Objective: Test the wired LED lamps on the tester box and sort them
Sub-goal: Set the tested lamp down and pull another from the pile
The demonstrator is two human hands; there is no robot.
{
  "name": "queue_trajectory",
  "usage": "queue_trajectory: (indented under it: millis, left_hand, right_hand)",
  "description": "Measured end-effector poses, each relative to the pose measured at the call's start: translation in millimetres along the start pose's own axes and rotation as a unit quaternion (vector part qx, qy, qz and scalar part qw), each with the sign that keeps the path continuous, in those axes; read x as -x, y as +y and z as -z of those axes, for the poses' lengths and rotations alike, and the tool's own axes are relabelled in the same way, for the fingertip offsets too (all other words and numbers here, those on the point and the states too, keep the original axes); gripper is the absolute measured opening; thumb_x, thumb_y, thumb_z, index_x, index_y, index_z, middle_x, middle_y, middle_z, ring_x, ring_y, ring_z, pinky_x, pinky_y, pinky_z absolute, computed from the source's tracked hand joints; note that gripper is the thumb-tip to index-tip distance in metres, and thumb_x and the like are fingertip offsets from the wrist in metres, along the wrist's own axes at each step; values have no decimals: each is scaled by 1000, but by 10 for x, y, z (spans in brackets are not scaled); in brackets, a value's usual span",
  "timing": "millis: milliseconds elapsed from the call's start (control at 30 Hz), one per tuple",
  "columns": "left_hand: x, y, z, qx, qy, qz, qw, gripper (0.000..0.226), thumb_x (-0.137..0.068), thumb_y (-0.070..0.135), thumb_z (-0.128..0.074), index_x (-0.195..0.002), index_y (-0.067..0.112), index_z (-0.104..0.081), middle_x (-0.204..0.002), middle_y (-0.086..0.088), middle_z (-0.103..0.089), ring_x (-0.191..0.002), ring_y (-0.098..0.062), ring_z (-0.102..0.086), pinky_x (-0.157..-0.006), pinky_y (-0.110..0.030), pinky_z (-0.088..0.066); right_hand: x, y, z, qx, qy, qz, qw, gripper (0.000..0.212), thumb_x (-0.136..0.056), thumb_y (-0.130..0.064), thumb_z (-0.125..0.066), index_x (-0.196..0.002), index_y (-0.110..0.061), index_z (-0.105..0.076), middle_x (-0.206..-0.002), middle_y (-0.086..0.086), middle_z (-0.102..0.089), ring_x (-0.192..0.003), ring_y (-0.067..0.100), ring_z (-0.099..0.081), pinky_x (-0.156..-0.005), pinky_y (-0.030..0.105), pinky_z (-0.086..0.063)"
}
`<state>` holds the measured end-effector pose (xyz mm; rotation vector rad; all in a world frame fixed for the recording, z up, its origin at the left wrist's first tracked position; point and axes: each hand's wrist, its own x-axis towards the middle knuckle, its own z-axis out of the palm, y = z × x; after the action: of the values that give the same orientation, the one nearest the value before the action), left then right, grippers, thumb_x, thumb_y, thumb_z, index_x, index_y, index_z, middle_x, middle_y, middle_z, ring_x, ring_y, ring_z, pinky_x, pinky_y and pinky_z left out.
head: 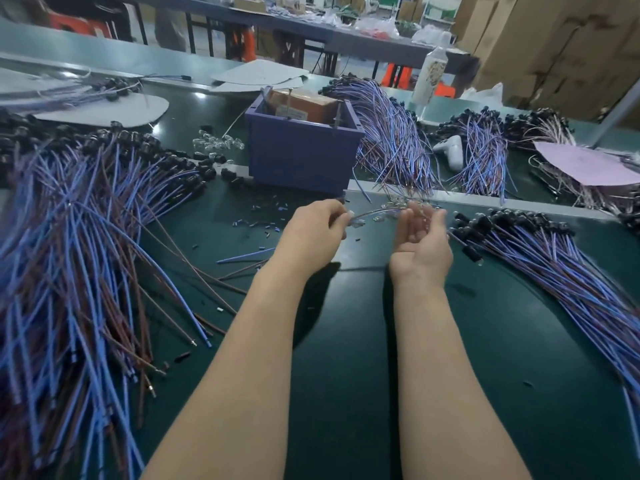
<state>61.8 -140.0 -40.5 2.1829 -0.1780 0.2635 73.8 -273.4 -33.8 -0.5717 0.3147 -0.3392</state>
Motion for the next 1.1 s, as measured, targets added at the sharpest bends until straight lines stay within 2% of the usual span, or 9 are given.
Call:
queue_trajectory:
  millis: [67, 133, 233, 433, 633, 700, 800, 967, 1100]
  left_hand:
    - [-9, 31, -21, 24, 22, 3, 999, 16, -96, 21, -51, -86, 17, -63, -75, 7, -64, -69, -13, -56, -67, -27, -43]
    - [0, 68, -54, 39, 46, 2, 998, 13, -94, 19, -53, -91, 16, -65, -81, 3, -67, -78, -18, -59, -74, -27, -46]
    - [8, 74, -75, 22, 57, 6, 998, 14, -94, 19, -54, -97, 16, -67, -91, -1, -69, -85, -20, -61, -80, -30, -48]
    - [-14, -40, 3, -59, 53, 95, 992, 14, -94, 28, -54, -94, 20, -65, -94, 0, -67, -99, -26, -59, -94, -39, -44]
    - [-34, -77, 50, -51, 88, 131, 986, 13, -94, 21, -53, -97, 19, -65, -95, 0, -64, -97, -24, -58, -88, -32, -45]
    - [-34, -59, 35, 9, 100, 117, 988, 13, -94, 17, -53, -98, 14, -66, -89, 2, -59, -91, -20, -57, -80, -24, -42]
    - [-21, 7, -22, 58, 100, 70, 991, 12, -92, 15, -56, -96, 11, -67, -85, 3, -60, -82, -13, -55, -69, -13, -35]
    - [-16, 24, -70, 72, 91, 36, 993, 10, -91, 13, -58, -94, 11, -68, -81, 4, -62, -77, -11, -56, -67, -10, -35]
    - [-30, -41, -79, 36, 81, 68, 994, 10, -91, 19, -59, -93, 15, -68, -79, 5, -60, -76, -13, -54, -67, -15, -35]
  right_hand:
    - [24, 118, -24, 162, -48, 9, 986, 21, -97, -22, -52, -79, -12, -57, -69, 0, -63, -54, 8, -57, -56, 19, -52]
    - [92, 259, -45, 313, -118, 36, 942, 22, -96, -19, -52, -77, -12, -59, -66, 0, -62, -60, 12, -56, -62, 23, -51]
    - [99, 321, -38, 373, -139, 92, 913, 25, -98, -17, -49, -76, -12, -59, -69, 2, -59, -59, 9, -55, -61, 21, -50]
    - [-29, 158, 4, 180, -10, 125, 976, 27, -100, -17, -44, -76, -11, -56, -65, 3, -57, -44, 3, -55, -49, 16, -49]
    - [-8, 96, -17, 86, 3, 118, 989, 25, -100, -19, -46, -80, -10, -57, -67, 3, -57, -49, 3, -59, -53, 16, -52]
    - [8, 126, -26, 104, -30, 88, 990, 20, -98, -17, -48, -81, -10, -57, -70, 3, -58, -54, 4, -60, -57, 17, -54]
    - [68, 243, -55, 235, -82, 79, 965, 18, -97, -11, -50, -80, -11, -56, -72, 3, -58, -59, 8, -58, -60, 15, -54]
    - [83, 301, -56, 283, -119, 97, 947, 14, -96, -8, -52, -82, -12, -54, -73, 4, -56, -59, 6, -56, -59, 15, -52]
    - [24, 269, -29, 261, -71, 128, 954, 15, -95, -7, -52, -82, -12, -54, -71, 2, -57, -49, -1, -56, -57, 13, -50]
